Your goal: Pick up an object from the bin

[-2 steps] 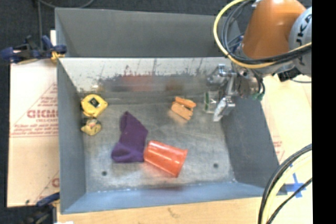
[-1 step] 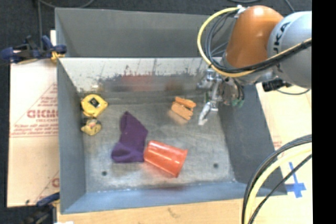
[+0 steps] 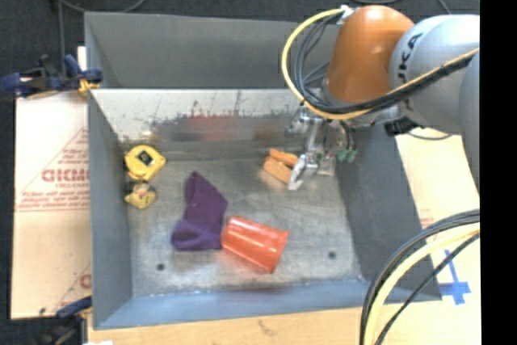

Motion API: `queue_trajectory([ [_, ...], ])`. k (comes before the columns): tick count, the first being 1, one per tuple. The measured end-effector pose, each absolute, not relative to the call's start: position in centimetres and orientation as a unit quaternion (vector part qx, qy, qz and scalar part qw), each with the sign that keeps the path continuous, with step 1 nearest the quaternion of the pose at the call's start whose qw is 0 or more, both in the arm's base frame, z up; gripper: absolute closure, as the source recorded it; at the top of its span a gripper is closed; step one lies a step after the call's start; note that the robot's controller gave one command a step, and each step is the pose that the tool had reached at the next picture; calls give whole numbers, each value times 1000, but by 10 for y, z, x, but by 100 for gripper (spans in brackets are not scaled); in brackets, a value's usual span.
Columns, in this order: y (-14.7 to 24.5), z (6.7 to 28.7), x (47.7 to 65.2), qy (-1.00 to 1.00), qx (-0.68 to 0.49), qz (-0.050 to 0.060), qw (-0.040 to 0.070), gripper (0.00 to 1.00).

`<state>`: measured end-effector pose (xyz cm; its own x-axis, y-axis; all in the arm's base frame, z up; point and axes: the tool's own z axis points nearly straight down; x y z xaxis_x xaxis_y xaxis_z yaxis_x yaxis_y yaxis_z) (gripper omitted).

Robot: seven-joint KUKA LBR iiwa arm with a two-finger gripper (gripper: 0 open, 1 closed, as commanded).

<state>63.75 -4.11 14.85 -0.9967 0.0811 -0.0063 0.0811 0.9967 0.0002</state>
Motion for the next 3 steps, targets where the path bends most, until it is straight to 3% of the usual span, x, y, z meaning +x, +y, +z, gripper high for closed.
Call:
queue_trajectory([
  [1,-42,136,649,999,48,0,4,0],
  [2,-37,76,644,991,136,1,5,0],
  [3,-38,86,645,991,133,0,5,100],
])
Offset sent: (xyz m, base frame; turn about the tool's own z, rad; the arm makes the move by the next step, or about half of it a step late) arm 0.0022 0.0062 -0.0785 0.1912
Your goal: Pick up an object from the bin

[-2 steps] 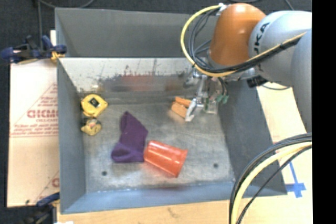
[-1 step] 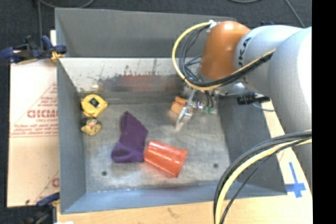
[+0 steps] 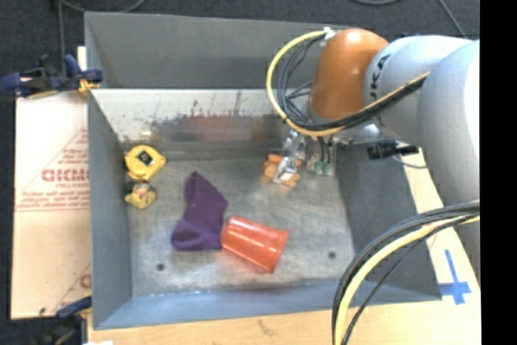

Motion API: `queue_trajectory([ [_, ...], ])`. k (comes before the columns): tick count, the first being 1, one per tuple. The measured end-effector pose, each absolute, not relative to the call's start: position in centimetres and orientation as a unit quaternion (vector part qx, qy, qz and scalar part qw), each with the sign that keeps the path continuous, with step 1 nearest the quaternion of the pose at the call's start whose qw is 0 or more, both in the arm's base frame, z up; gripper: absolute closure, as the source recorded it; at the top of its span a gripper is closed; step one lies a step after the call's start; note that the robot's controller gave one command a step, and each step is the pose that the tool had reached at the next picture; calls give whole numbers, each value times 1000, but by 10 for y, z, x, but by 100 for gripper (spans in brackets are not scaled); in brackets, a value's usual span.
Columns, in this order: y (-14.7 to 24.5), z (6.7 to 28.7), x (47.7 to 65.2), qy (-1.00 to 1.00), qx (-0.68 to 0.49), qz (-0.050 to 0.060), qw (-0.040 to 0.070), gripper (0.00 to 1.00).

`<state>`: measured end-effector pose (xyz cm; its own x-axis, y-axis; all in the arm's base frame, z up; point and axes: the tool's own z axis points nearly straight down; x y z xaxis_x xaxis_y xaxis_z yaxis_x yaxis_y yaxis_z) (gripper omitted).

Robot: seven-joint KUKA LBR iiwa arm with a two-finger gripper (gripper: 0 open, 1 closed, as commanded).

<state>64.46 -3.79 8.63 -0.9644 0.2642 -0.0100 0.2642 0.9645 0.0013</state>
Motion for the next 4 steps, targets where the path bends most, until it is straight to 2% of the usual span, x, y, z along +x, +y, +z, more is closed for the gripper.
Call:
queue_trajectory([
  [2,-38,89,644,991,133,0,3,100],
  [4,-39,111,643,991,133,0,0,100],
])
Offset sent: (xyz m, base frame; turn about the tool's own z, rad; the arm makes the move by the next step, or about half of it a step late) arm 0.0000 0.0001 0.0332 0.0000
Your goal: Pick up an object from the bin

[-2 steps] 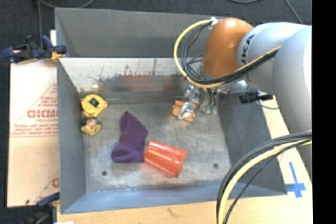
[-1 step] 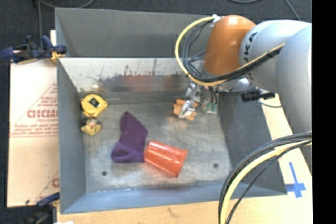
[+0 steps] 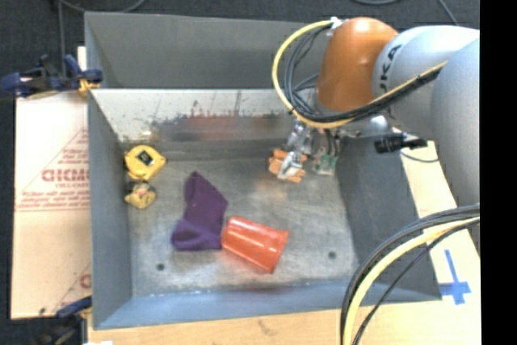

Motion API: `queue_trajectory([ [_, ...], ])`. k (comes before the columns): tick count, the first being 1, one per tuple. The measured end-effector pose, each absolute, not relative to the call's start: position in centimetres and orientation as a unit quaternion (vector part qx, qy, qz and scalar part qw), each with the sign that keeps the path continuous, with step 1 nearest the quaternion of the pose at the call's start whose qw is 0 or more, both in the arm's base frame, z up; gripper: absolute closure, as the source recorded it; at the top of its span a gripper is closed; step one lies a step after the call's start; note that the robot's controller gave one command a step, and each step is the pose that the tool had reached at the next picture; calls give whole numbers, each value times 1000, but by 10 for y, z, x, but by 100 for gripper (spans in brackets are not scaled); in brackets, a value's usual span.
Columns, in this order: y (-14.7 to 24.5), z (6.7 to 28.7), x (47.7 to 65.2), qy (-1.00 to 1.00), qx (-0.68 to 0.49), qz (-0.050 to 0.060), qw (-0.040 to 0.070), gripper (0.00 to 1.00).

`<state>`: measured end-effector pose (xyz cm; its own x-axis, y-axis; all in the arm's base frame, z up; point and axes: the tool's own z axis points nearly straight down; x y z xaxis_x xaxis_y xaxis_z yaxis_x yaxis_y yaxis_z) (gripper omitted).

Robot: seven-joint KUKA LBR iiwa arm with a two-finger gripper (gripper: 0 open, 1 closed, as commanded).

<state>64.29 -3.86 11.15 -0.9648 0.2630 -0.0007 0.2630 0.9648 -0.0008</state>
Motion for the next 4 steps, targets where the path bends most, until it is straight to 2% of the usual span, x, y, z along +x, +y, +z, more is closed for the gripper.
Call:
queue_trajectory([
  [2,-39,141,643,991,132,0,-1,100],
  [4,-39,173,645,991,132,0,4,100],
])
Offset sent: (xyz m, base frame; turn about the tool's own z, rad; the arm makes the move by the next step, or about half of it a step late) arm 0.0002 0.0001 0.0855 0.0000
